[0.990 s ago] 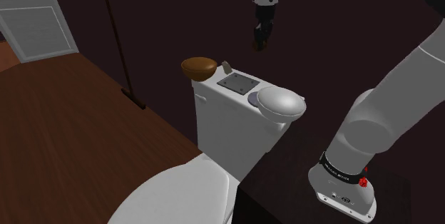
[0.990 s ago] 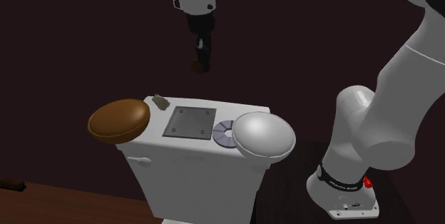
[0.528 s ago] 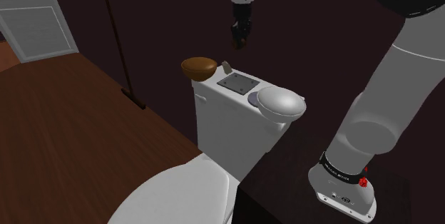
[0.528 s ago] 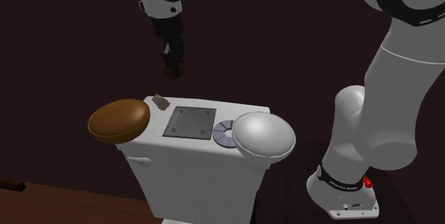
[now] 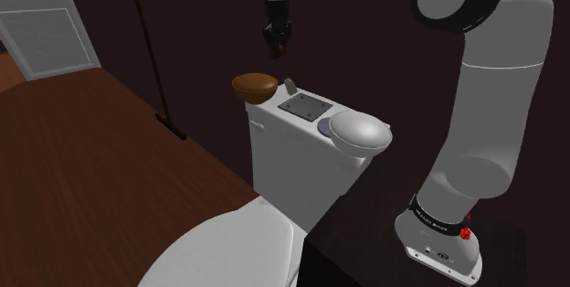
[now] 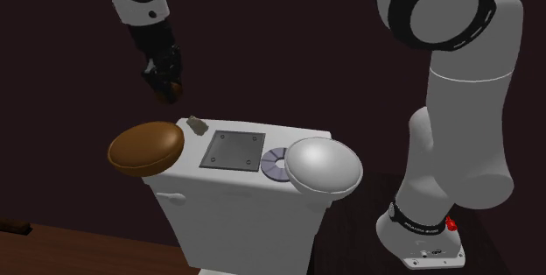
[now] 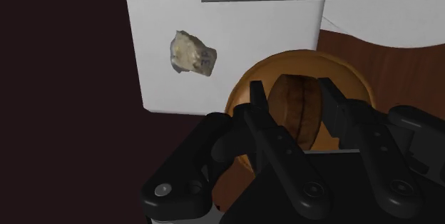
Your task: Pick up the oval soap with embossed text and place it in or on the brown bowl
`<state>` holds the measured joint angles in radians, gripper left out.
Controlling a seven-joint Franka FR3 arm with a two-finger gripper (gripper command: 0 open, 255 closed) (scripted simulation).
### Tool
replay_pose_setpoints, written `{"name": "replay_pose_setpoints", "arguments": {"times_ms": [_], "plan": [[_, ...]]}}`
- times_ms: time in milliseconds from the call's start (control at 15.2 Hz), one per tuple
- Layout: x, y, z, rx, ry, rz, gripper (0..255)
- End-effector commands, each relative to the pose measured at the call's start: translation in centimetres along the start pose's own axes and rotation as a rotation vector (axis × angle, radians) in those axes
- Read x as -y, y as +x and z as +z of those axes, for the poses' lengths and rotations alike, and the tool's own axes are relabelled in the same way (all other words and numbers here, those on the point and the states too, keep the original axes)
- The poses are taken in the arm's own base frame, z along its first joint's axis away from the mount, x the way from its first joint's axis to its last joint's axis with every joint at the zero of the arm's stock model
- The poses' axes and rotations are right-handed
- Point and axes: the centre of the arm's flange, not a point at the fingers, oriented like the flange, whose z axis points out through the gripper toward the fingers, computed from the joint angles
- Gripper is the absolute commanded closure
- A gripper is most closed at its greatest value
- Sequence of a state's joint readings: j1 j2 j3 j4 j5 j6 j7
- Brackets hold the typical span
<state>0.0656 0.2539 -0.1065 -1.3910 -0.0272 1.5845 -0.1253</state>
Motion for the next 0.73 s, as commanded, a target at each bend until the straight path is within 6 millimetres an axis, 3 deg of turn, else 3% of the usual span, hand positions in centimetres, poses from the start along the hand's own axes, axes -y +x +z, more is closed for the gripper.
{"name": "replay_pose_setpoints", "arguments": {"times_ms": [0,264,660], "plan": [[0.9,2.5,0.0,0.000,0.000,0.000,255],[3.3,7.2,-0.5,0.000,0.000,0.000,255],[3.4,7.4,2.6,0.000,0.000,0.000,255]]}}
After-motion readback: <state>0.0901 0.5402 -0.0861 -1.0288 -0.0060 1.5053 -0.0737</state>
